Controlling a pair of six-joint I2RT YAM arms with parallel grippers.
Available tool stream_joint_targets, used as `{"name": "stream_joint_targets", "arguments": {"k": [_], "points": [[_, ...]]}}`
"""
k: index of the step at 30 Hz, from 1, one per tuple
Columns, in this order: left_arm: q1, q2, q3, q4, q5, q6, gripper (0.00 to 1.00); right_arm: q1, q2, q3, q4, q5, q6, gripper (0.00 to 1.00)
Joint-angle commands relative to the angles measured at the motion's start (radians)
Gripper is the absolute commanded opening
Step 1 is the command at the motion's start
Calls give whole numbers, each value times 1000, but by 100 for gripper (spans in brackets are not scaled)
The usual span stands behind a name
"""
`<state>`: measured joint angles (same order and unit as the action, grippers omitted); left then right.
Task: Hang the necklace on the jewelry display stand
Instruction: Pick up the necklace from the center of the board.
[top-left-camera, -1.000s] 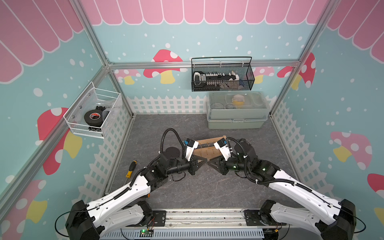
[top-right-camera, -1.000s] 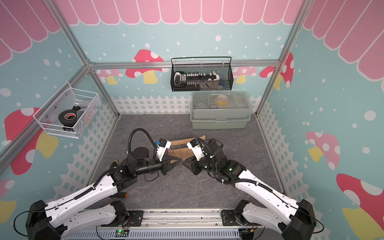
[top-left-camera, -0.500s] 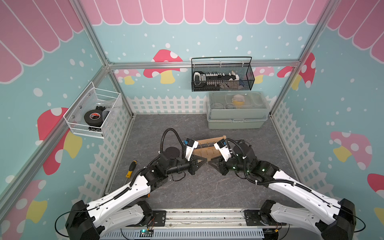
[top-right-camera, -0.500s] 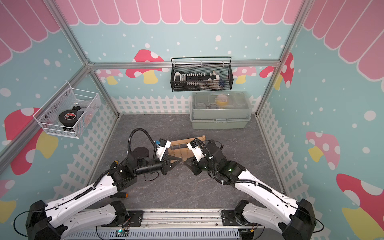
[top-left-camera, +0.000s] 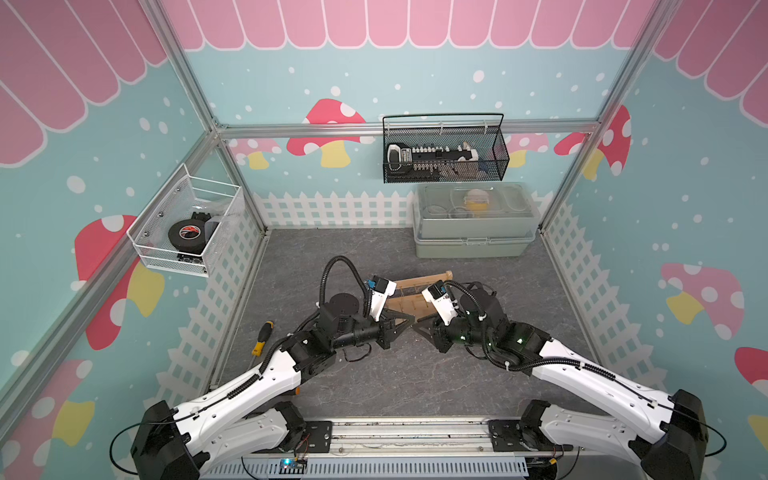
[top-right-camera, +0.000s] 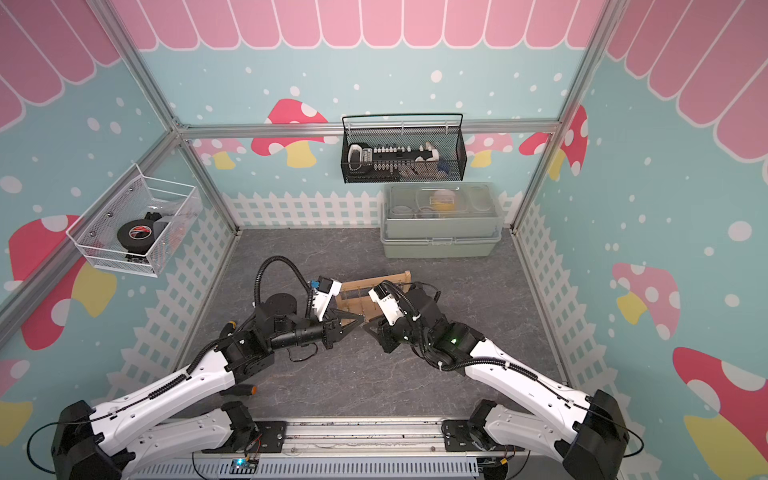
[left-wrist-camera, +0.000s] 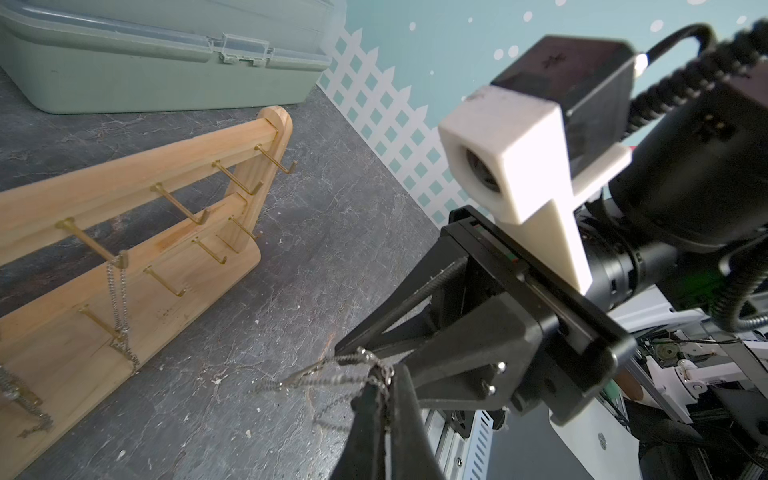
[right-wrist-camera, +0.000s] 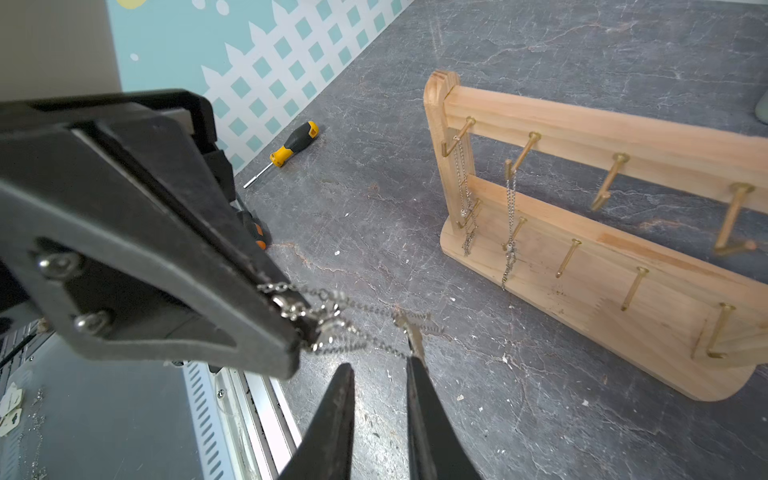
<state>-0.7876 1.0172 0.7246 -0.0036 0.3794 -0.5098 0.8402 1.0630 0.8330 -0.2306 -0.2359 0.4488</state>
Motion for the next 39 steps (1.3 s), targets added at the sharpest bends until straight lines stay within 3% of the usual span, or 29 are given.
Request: {"name": "stream_joint_targets", "arguments": {"k": [1, 32, 39], "points": [[5, 0, 21, 20, 20, -4, 0, 8, 0, -3, 17, 35, -18, 22], [5, 5, 14, 34, 34, -18, 0, 19, 35, 22, 103, 25, -18, 23], [5, 7, 12, 32, 35, -21, 0, 25, 34, 15, 134, 35, -13, 12]]}}
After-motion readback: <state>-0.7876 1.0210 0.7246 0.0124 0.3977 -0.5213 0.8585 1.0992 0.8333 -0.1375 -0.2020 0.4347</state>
